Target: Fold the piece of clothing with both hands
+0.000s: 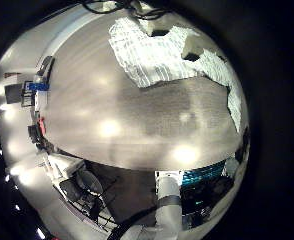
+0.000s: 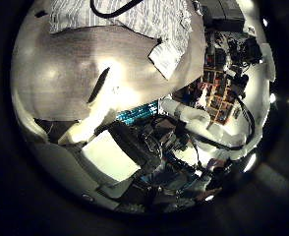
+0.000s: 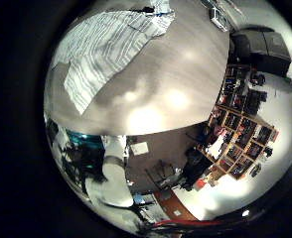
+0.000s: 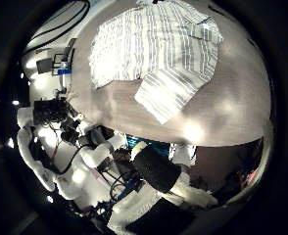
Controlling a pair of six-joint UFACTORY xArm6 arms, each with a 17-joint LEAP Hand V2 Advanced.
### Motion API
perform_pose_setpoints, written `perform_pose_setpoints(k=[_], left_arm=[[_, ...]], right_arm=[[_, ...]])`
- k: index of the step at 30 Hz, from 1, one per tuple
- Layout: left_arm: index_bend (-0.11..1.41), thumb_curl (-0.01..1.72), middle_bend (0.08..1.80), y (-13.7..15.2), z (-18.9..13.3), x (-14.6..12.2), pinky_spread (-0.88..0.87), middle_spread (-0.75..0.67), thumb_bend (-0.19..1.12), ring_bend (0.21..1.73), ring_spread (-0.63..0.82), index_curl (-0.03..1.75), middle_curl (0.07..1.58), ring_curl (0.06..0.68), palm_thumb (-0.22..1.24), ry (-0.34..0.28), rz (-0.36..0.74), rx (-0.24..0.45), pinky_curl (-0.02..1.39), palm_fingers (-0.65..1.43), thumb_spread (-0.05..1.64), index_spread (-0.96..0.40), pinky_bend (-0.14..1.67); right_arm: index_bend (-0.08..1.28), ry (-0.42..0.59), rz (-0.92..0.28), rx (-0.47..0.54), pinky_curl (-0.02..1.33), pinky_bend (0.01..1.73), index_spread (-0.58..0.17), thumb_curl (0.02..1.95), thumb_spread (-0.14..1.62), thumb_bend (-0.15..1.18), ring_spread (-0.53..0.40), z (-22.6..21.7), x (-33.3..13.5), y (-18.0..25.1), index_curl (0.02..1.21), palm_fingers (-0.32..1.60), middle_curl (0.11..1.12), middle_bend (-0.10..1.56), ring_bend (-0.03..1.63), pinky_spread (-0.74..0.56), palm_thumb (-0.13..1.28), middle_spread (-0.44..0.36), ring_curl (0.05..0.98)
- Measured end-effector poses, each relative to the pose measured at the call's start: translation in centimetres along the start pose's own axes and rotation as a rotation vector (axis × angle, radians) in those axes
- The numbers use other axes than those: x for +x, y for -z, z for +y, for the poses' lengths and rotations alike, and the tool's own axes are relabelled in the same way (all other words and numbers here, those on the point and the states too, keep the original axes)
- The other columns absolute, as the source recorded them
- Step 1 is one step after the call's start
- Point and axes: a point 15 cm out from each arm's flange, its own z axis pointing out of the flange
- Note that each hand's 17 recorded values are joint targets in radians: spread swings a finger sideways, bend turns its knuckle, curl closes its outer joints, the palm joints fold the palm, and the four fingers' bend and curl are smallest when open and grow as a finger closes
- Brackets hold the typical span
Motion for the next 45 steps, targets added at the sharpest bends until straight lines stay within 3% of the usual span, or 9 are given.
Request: perform_pose_setpoints(k=[12,18,25,36,41,45], left_arm=[[0.19,0.36,0.19,-0.9,-1.3,-0.2,0.25,0.14,-0.02,0.66,0.17,0.48,0.36,0.183,0.50,-0.014,-0.004,-0.005,0.37,0.33,1.17,-0.09,0.28],[0.18,0.36,0.18,-3.2,-3.9,-3.1,0.26,0.15,-0.02,0.66,0.18,0.47,0.35,0.186,0.50,-0.044,-0.042,-0.016,0.38,0.29,1.17,-0.09,0.29],[0.14,0.35,0.16,-6.5,-8.2,-5.8,0.30,0.23,-0.04,0.69,0.28,0.41,0.32,0.199,0.41,-0.083,-0.072,0.002,0.40,0.10,1.12,-0.05,0.40],[0.15,0.33,0.19,-10.4,-14.1,-6.1,0.35,0.26,-0.02,0.70,0.37,0.34,0.32,0.205,0.39,-0.130,-0.105,0.042,0.40,0.02,1.03,-0.06,0.46],[0.20,0.34,0.25,-11.1,-15.7,-6.4,0.32,0.17,-0.02,0.66,0.33,0.36,0.33,0.191,0.42,-0.117,-0.107,0.033,0.37,0.16,1.03,-0.07,0.40],[0.26,0.35,0.49,-11.1,-15.5,-6.7,0.19,-0.04,-0.01,0.65,0.14,0.39,0.40,0.173,0.50,-0.108,-0.113,-0.023,0.33,0.48,1.03,-0.12,0.28]], right_arm=[[0.17,-0.015,-0.008,-0.007,0.20,0.52,-0.396,0.28,1.29,-0.01,0.097,0.7,1.5,-0.4,0.31,0.22,0.36,0.22,0.45,0.35,0.35,-0.041,0.195],[0.16,-0.036,-0.016,-0.014,0.20,0.51,-0.395,0.28,1.29,-0.01,0.088,0.9,1.7,-0.5,0.30,0.25,0.36,0.22,0.45,0.35,0.35,-0.041,0.203],[0.17,-0.046,-0.023,-0.021,0.21,0.50,-0.392,0.28,1.30,-0.01,0.089,1.0,1.5,-0.7,0.30,0.26,0.36,0.21,0.46,0.36,0.36,-0.033,0.208],[0.17,-0.046,-0.016,-0.033,0.21,0.49,-0.392,0.27,1.30,-0.01,0.090,0.8,1.9,-1.3,0.30,0.26,0.36,0.21,0.45,0.36,0.36,-0.027,0.212],[0.17,-0.038,-0.028,-0.087,0.22,0.48,-0.392,0.27,1.30,-0.01,0.090,1.6,1.6,-3.6,0.29,0.26,0.36,0.20,0.45,0.36,0.36,-0.027,0.214],[0.17,-0.035,-0.031,-0.097,0.22,0.48,-0.391,0.27,1.30,-0.01,0.087,1.7,1.6,-4.0,0.29,0.26,0.36,0.20,0.45,0.36,0.36,-0.027,0.215]])
